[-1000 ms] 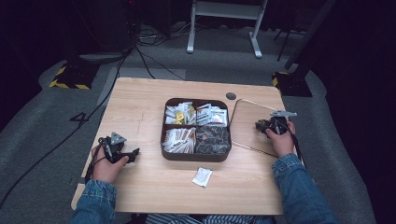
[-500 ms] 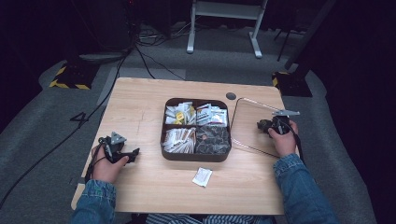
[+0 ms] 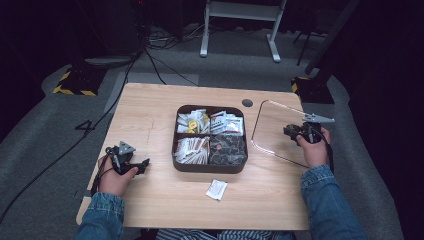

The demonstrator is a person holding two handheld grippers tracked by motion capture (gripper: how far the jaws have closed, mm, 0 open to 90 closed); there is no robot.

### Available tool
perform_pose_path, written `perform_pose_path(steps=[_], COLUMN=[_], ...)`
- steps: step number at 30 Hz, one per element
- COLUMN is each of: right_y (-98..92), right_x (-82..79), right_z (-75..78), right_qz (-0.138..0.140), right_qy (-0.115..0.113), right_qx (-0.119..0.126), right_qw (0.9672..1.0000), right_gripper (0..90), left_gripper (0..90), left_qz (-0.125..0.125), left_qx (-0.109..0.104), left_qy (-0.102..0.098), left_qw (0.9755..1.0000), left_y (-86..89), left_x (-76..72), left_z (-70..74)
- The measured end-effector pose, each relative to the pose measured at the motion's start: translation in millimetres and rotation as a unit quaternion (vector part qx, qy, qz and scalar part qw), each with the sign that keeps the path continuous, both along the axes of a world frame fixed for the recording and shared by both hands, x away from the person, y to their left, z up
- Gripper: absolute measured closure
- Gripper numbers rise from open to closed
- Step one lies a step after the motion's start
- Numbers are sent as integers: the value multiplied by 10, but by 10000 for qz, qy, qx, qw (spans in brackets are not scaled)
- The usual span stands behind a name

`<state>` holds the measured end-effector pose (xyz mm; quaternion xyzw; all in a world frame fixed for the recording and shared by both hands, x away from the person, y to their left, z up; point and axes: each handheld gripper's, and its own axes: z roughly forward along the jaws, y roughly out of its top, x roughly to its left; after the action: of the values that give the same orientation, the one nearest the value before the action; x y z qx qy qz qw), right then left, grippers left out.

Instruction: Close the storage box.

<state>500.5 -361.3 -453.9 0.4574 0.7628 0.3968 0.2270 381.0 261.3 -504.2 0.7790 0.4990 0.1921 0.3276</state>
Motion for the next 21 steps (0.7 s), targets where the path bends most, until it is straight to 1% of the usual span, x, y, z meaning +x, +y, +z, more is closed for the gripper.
perform_pose_path(steps=[6,10,15,17,21], right_y=[-1,18,48,64,108], right_x=[-73,-103,-138,-152,-181], right_z=[130,206,303,343,416], right_qz=[32,111,182,217,266], right_qy=[-123,-217,-258,-319,-405], right_qx=[127,153,288,334,356], right_qw=[9998,9996,9991,9987,9982], right_gripper=[587,587,587,587,587], left_gripper=[257,257,258,257,257], left_qz=[-2,-9,-11,-10,-24], left_qx=[3,4,3,1,-2], left_qy=[-2,1,0,1,-1], left_qw=[10000,10000,10000,10000,10000], left_y=[-1,-2,-2,-2,1], left_x=[3,2,2,2,9], left_z=[0,0,0,0,0])
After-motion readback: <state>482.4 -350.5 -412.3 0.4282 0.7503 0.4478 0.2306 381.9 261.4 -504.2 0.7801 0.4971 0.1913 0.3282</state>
